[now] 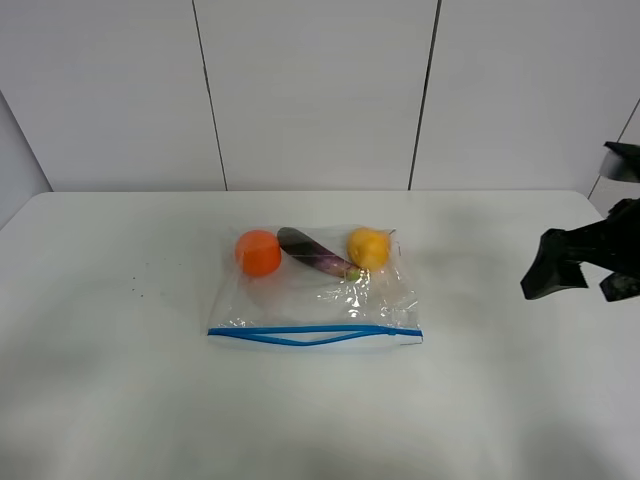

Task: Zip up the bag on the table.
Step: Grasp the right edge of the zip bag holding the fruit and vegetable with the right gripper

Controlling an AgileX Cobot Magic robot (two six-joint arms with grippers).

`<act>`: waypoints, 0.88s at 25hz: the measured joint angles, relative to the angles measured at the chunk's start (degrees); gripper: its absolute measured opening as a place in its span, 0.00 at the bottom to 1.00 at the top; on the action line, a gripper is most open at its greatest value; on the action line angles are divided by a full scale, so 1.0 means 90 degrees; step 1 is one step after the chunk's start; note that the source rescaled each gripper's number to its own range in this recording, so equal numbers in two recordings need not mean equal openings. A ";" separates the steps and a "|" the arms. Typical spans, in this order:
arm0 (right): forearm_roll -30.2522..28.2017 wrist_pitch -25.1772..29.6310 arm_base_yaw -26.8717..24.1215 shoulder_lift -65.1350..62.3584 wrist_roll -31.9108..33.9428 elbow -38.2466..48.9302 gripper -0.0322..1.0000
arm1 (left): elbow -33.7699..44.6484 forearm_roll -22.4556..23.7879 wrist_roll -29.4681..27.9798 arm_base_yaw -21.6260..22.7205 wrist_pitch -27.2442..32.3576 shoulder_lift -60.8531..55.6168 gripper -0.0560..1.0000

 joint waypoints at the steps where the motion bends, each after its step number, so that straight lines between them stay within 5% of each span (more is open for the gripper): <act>1: 0.0226 -0.0191 0.0000 0.0247 -0.0191 0.0000 1.00 | 0.0000 0.0000 0.0000 0.0000 0.0000 0.0000 1.00; 11: 0.3111 -0.1221 0.0000 0.2315 -0.3023 -0.0008 1.00 | 0.0000 0.0000 0.0000 0.0000 0.0000 0.0000 1.00; 22: 0.5029 -0.0528 0.0000 0.4082 -0.5406 -0.0643 1.00 | 0.0000 0.0000 0.0000 0.0000 0.0000 0.0000 1.00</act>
